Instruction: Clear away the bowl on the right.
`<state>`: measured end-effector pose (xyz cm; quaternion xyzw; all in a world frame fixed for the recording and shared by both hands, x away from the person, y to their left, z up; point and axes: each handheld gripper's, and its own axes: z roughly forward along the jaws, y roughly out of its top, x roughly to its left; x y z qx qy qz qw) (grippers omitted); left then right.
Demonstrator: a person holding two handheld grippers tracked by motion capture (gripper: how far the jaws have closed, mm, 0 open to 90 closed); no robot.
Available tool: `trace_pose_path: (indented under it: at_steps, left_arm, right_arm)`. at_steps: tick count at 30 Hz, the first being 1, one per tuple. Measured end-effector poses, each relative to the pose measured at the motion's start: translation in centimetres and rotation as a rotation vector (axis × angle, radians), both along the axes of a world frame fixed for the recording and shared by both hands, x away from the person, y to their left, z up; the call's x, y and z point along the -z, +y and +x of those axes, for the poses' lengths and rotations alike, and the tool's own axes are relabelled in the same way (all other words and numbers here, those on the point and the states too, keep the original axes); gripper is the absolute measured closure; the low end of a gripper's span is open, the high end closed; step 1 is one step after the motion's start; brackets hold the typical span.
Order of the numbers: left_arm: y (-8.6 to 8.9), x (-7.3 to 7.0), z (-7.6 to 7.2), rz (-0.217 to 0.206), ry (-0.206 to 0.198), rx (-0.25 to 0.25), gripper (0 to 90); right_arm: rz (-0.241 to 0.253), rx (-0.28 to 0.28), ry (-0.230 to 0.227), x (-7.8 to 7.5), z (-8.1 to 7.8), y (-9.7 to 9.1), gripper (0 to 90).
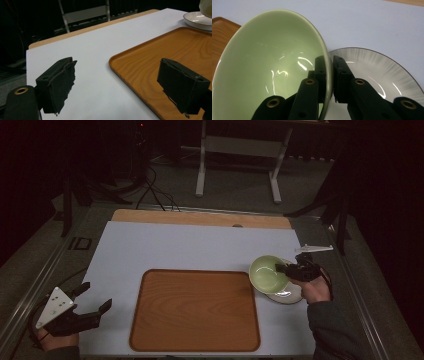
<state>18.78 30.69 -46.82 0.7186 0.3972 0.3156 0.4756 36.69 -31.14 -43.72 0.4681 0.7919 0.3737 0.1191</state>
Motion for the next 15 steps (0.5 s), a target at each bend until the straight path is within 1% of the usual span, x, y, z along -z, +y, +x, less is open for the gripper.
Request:
trace_pose_path:
  at_steps: [8, 15]
  left_arm:
    - [0.0, 0.0, 0.0, -0.003, -0.002, -0.004, 14.3]
    - [0.1, 0.0, 0.0, -0.003, -0.003, -0.004, 14.3]
  right_arm:
    - [0.021, -0.015, -0.001, 0.0, -0.1, 1.2, 82.6]
    - [0.018, -0.03, 0.002, 0.2, -0.3, 2.2, 82.6]
